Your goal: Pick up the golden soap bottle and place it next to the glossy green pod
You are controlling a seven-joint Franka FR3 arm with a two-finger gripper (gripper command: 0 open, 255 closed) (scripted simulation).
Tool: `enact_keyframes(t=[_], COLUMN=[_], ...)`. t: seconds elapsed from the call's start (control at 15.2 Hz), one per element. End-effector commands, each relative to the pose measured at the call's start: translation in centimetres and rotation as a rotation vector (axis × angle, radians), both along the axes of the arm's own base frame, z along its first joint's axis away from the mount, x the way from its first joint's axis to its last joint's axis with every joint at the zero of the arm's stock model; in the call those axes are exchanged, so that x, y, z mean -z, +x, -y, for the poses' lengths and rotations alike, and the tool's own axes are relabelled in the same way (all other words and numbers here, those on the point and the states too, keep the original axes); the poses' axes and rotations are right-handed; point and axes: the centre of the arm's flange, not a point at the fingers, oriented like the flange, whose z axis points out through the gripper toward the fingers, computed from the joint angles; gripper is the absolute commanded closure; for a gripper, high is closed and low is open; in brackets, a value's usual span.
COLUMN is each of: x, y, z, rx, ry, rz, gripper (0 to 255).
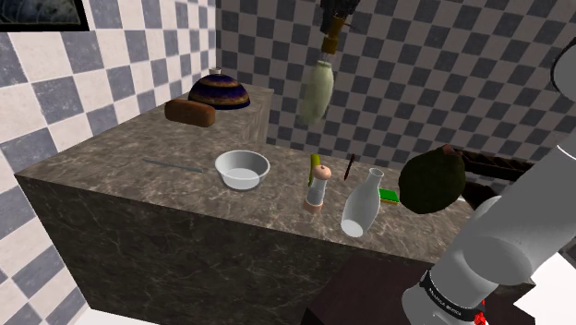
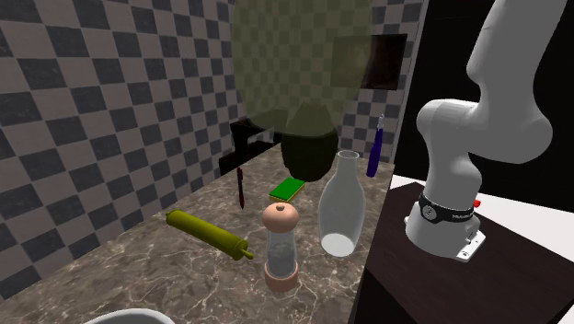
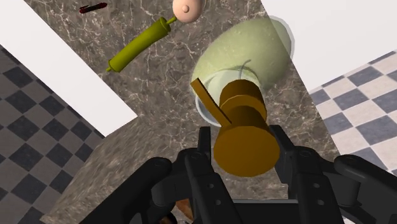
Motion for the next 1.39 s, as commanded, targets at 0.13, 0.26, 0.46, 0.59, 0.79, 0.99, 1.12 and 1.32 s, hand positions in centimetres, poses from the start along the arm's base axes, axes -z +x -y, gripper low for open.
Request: enact_keyframes(t=[0.13, 0.26, 0.46, 0.59, 0.79, 0.99, 1.12, 1.32], x=[0.4, 0.4, 0.4, 0.4, 0.4, 0.3, 0.3, 0.3], y=[-4.3, -6.4, -9.5, -11.6, -14.7, -17.8, -19.9, -23.0], z=[2.9, 4.5, 7.0, 8.6, 11.0, 13.5, 15.1, 17.5], rx=[-0.001, -0.001, -0.001, -0.001, -0.001, -0.001, -0.001, -0.001], ry=[0.001, 0.001, 0.001, 0.001, 0.001, 0.001, 0.001, 0.001], rz=[0.001, 0.001, 0.001, 0.001, 0.001, 0.001, 0.001, 0.001], gripper=[255, 255, 255, 255, 255, 255, 255, 255])
